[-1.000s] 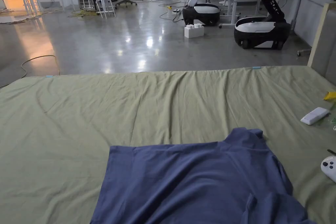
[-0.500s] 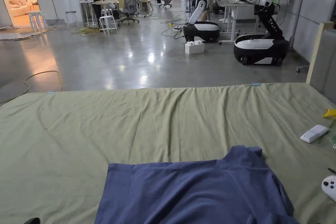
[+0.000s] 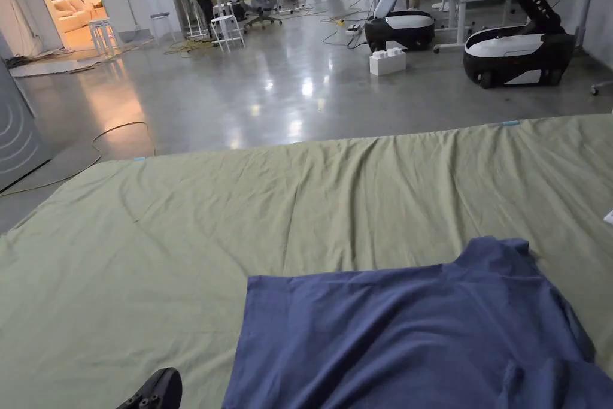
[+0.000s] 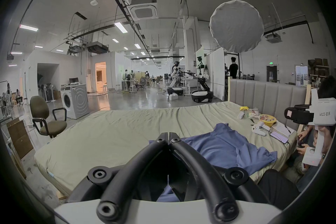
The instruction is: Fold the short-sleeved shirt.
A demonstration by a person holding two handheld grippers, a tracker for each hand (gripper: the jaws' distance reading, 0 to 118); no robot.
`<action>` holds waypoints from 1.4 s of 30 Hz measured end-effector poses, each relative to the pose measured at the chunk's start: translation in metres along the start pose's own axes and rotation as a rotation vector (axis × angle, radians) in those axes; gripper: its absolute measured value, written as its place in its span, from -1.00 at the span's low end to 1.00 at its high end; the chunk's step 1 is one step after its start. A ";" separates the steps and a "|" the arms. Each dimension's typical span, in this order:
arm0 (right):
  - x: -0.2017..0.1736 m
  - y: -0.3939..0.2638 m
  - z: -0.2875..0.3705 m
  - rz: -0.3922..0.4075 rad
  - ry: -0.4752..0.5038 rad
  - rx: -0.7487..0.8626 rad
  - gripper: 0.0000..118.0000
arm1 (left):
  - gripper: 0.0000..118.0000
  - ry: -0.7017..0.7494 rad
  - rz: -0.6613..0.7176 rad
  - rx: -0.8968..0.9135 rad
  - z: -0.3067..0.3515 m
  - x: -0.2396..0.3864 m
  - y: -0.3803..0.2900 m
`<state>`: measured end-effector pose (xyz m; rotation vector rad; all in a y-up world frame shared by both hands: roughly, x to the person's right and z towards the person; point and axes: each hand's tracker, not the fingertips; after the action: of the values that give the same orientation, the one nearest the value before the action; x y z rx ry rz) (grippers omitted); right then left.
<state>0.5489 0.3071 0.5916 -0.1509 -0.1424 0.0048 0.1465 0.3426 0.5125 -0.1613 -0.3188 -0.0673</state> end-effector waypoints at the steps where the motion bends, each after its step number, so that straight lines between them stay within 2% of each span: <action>1: 0.002 0.000 0.001 -0.012 0.003 -0.002 -1.00 | -1.00 -0.005 0.008 -0.018 -0.002 -0.003 -0.002; 6: 0.006 -0.007 0.001 -0.063 0.026 -0.045 -1.00 | -1.00 0.002 0.047 -0.181 -0.032 -0.024 -0.050; 7: 0.007 -0.009 0.001 -0.075 0.036 -0.049 -1.00 | -0.92 0.000 0.044 -0.189 -0.040 -0.032 -0.064; 8: 0.009 -0.012 0.002 -0.081 0.034 -0.056 -1.00 | -0.66 0.003 0.066 -0.229 -0.048 -0.039 -0.079; 9: 0.009 -0.014 0.002 -0.088 0.028 -0.066 -1.00 | -0.16 -0.013 0.118 -0.271 -0.056 -0.049 -0.093; 10: 0.011 -0.016 0.002 -0.094 0.024 -0.081 -1.00 | 0.19 -0.050 0.170 -0.339 -0.066 -0.062 -0.110; 11: 0.013 -0.018 0.002 -0.099 0.020 -0.094 -1.00 | 0.29 -0.063 0.212 -0.383 -0.078 -0.071 -0.127; 16: 0.017 -0.024 0.004 -0.107 -0.001 -0.135 -1.00 | 0.27 -0.019 0.283 -0.577 -0.124 -0.095 -0.181; 19: 0.020 -0.027 0.006 -0.113 -0.007 -0.155 -1.00 | 0.19 -0.070 0.308 -0.630 -0.138 -0.097 -0.193; 20: 0.021 -0.028 0.007 -0.112 -0.014 -0.160 -1.00 | 0.07 -0.084 0.308 -0.642 -0.141 -0.096 -0.195; 21: 0.022 -0.029 0.008 -0.110 -0.021 -0.164 -1.00 | -0.22 -0.084 0.282 -0.647 -0.144 -0.093 -0.197; 24: 0.028 -0.034 0.009 -0.107 -0.048 -0.188 -1.00 | -0.80 -0.089 0.193 -0.706 -0.152 -0.084 -0.202; 31: 0.055 -0.050 0.002 -0.137 -0.114 -0.267 -0.96 | -0.83 -0.097 0.165 -0.747 -0.164 -0.080 -0.203; 32: 0.060 -0.054 -0.002 -0.131 -0.124 -0.281 -0.82 | -0.83 -0.097 0.160 -0.752 -0.164 -0.079 -0.203; 33: 0.065 -0.058 -0.007 -0.128 -0.131 -0.300 -0.34 | -0.83 -0.095 0.153 -0.755 -0.165 -0.077 -0.203; 34: 0.072 -0.065 -0.015 -0.127 -0.129 -0.351 0.04 | -0.83 -0.091 0.146 -0.759 -0.166 -0.076 -0.203; 35: 0.079 -0.073 -0.025 -0.132 -0.119 -0.397 0.29 | -0.83 -0.089 0.136 -0.761 -0.166 -0.075 -0.204; 39: 0.109 -0.116 -0.069 -0.144 -0.086 -0.566 0.30 | -0.83 -0.084 0.116 -0.772 -0.168 -0.072 -0.202; 42: 0.128 -0.148 -0.098 -0.192 -0.080 -0.650 0.30 | -0.83 -0.084 0.131 -0.775 -0.167 -0.070 -0.199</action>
<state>0.6886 0.1476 0.5355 -0.7858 -0.2345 -0.2285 0.1129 0.1210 0.3631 -0.9545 -0.3529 -0.0518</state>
